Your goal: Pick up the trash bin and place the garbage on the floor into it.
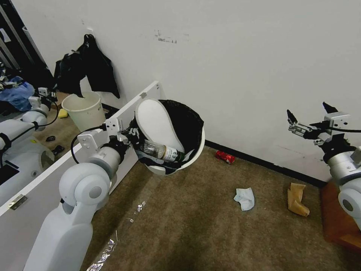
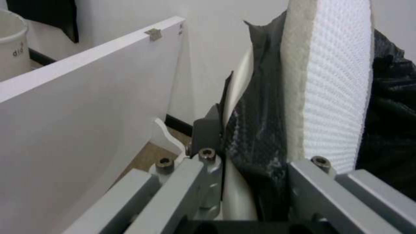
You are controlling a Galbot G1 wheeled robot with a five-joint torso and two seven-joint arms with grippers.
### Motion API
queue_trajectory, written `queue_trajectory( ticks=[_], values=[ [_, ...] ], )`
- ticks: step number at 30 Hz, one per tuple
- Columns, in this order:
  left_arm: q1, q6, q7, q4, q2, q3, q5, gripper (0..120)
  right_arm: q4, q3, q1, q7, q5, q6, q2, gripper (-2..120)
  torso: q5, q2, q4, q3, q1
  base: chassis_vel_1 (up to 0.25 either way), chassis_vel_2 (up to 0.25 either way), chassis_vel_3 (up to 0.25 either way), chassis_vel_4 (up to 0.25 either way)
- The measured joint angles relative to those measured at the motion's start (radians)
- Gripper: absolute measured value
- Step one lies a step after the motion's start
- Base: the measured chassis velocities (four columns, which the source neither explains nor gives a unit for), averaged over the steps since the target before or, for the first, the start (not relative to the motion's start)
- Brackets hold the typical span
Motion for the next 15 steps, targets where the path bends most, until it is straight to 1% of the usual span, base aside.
queue_trajectory(
  ticks=[4, 10, 15],
  values=[
    [-0.004, -0.001, 0.0, 0.004, -0.002, 0.001, 0.001, 4, -0.006, -0.001, 0.001, 0.0, -0.005, 0.005, 0.001, 100, 0.0, 0.0, -0.0001, 0.0, 0.0, 0.0, 0.0, 0.0, 0.0],
    [-0.009, -0.003, 0.001, 0.014, -0.008, 0.003, 0.003, 4, -0.02, -0.006, 0.008, -0.005, -0.009, 0.023, -0.001, 100, 0.0, 0.0, 0.0001, 0.0, 0.0, -0.048, 0.057, 0.053, -0.049],
    [-0.012, -0.004, 0.001, 0.018, -0.01, 0.004, 0.003, 4, -0.029, -0.007, 0.016, -0.009, -0.008, 0.035, -0.005, 100, 0.0, 0.0, 0.0, 0.0, 0.0, 0.0, 0.0, 0.0, 0.0]
  ],
)
